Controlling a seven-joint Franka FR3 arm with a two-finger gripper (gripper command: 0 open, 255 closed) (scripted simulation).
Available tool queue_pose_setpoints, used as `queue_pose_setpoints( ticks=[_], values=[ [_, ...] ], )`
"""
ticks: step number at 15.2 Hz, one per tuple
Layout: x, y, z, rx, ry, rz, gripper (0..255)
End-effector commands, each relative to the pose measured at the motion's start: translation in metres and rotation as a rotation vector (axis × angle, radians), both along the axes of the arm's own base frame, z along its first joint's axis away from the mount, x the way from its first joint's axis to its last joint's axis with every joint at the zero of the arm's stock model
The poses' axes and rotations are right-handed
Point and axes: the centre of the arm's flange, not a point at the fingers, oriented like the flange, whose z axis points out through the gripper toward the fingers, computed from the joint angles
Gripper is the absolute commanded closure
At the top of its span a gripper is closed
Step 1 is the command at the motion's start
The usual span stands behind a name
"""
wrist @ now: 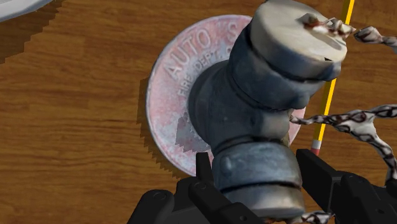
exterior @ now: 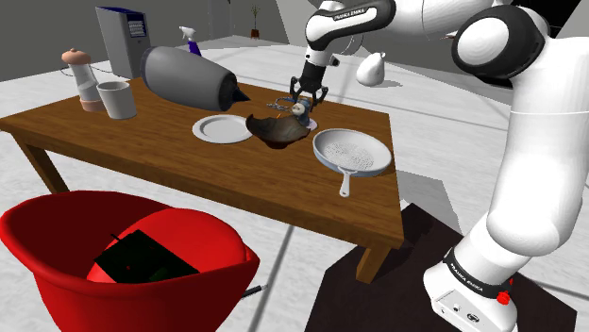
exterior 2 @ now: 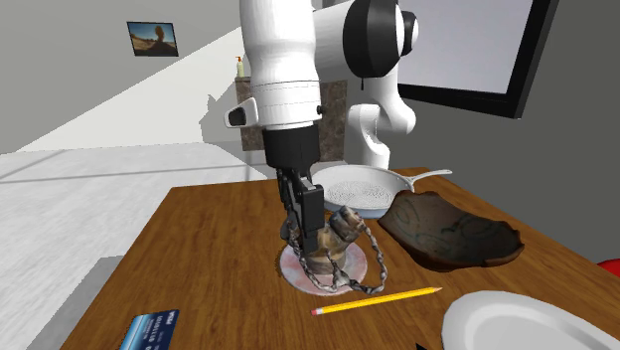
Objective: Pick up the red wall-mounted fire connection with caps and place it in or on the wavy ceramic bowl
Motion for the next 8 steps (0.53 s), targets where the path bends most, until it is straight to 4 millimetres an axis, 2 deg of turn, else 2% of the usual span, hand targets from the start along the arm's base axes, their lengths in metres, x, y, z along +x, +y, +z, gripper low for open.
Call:
queue_pose_setpoints(
  ticks=[1, 3, 8],
  values=[
    [0.000, 0.000, 0.000, 0.000, 0.000, 0.000, 255],
    [0.000, 0.000, 0.000, 0.000, 0.000, 0.000, 255],
    [0.000, 0.000, 0.026, 0.000, 0.000, 0.000, 255]
  ],
)
